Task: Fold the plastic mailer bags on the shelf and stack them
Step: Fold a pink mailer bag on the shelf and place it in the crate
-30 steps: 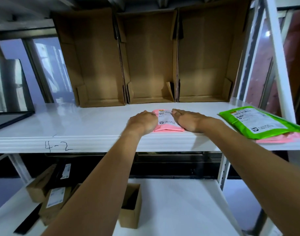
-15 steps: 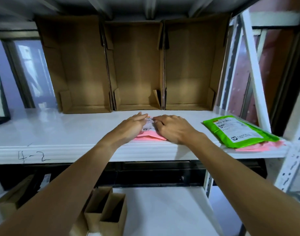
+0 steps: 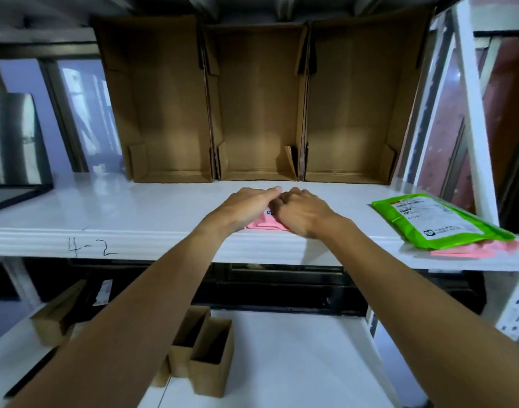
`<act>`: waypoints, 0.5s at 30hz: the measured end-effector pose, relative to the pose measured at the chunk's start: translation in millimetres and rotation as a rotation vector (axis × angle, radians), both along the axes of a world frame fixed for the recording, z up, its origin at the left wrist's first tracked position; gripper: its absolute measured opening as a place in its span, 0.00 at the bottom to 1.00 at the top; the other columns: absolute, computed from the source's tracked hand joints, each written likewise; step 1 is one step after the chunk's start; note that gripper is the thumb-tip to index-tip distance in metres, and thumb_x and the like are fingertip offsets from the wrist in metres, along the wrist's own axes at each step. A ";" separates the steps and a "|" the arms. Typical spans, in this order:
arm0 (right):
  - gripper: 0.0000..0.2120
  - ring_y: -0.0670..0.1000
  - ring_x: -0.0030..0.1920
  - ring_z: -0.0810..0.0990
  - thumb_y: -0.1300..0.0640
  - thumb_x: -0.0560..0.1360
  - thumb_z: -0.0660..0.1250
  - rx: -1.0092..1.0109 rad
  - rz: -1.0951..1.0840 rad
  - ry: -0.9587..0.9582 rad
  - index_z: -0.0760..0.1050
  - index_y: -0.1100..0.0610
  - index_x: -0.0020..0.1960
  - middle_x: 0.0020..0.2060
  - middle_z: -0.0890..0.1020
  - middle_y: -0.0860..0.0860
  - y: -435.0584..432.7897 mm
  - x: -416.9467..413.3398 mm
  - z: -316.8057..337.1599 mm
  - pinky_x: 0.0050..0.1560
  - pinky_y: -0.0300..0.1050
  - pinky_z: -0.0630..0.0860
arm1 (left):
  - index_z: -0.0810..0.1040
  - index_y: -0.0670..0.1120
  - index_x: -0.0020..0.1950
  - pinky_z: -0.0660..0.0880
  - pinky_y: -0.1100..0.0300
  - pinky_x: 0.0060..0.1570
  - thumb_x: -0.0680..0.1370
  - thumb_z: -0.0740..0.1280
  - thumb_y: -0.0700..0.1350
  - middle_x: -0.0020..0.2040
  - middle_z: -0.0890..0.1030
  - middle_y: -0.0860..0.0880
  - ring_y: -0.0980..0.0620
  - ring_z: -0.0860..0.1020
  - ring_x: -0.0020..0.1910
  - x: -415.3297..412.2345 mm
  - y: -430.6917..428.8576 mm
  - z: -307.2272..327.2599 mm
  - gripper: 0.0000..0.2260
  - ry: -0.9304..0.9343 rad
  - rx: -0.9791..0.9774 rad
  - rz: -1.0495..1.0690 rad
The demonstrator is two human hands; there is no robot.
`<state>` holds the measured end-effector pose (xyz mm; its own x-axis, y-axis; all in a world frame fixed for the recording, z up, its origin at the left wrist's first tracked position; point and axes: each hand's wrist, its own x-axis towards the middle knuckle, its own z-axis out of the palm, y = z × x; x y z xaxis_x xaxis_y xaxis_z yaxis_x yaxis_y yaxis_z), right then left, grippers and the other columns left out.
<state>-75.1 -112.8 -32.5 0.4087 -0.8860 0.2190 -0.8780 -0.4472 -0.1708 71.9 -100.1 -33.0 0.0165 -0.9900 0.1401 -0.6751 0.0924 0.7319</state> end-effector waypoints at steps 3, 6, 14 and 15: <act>0.18 0.59 0.55 0.73 0.51 0.83 0.48 -0.044 0.041 0.020 0.70 0.59 0.63 0.56 0.75 0.58 0.7 1.0 3.2 0.57 0.55 0.72 | 0.82 0.55 0.56 0.73 0.51 0.58 0.80 0.57 0.66 0.53 0.81 0.54 0.51 0.79 0.51 -0.8 0.6 -0.6 0.21 -0.041 -0.087 0.028; 0.20 0.62 0.57 0.76 0.49 0.83 0.48 -0.112 0.064 0.074 0.70 0.59 0.65 0.58 0.76 0.60 1.6 2.9 1.8 0.59 0.61 0.74 | 0.81 0.53 0.54 0.71 0.49 0.61 0.81 0.56 0.63 0.54 0.79 0.53 0.50 0.77 0.55 -0.9 0.2 -2.7 0.20 -0.117 -0.175 0.094; 0.23 0.58 0.70 0.70 0.50 0.85 0.47 -0.028 0.103 0.142 0.61 0.53 0.78 0.74 0.69 0.55 -4.9 3.7 1.7 0.67 0.55 0.67 | 0.65 0.53 0.78 0.59 0.51 0.74 0.86 0.43 0.56 0.78 0.66 0.50 0.48 0.64 0.76 -7.2 10.6 -1.7 0.23 -0.269 -0.046 -0.010; 0.23 0.57 0.71 0.68 0.49 0.85 0.47 -0.010 0.114 0.139 0.60 0.52 0.78 0.75 0.68 0.55 -4.6 5.1 2.2 0.68 0.53 0.66 | 0.65 0.53 0.78 0.59 0.49 0.75 0.86 0.43 0.58 0.78 0.66 0.50 0.48 0.64 0.76 -6.1 10.7 -2.1 0.24 -0.261 -0.025 0.005</act>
